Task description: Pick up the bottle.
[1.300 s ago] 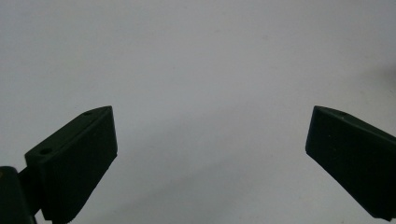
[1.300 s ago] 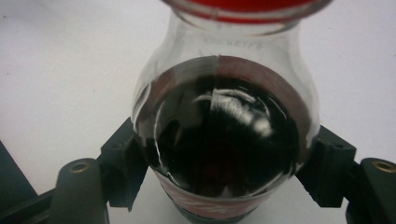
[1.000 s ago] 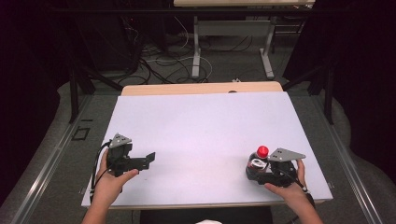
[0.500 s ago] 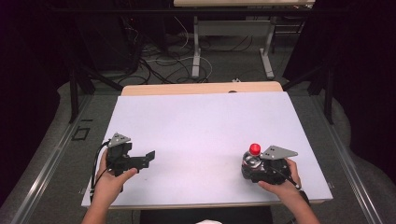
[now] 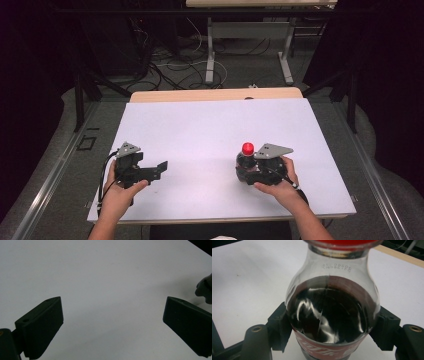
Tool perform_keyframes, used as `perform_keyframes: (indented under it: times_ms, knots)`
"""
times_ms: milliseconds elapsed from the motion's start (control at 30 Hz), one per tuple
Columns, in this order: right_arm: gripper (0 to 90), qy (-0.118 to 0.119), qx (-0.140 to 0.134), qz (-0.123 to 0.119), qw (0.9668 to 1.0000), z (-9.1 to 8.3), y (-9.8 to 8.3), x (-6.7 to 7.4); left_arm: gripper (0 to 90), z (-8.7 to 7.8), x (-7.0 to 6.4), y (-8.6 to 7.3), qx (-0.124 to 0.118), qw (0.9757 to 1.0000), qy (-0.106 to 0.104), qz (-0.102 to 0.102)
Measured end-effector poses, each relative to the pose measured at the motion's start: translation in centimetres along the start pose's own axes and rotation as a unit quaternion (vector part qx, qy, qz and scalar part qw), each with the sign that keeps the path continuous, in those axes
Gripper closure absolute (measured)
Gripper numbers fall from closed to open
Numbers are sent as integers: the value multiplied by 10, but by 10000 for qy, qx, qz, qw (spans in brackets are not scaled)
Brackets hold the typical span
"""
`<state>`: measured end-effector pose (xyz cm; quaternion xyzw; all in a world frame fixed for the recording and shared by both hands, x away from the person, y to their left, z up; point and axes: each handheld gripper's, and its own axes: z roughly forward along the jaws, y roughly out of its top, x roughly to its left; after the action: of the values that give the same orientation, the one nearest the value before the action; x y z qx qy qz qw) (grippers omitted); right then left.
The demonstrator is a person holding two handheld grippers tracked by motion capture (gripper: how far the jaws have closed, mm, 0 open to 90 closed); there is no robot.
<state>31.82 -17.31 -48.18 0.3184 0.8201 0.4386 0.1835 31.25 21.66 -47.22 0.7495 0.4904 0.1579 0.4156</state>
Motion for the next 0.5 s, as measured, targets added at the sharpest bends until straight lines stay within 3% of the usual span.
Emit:
perform_keyframes:
  times_ms: [133, 300, 500]
  knots:
    - [291, 165, -24, -120, 9998, 12, 9, 7, 30, 2, -4, 0, -92, 10000, -14, -12]
    - [291, 367, -16, -162, 9992, 26, 15, 14, 30, 2, -8, 3, -28, 10000, -75, 24]
    - [291, 506, 4, -163, 9986, 34, 17, 19, 40, 4, -21, 13, -43, 9995, -246, 190]
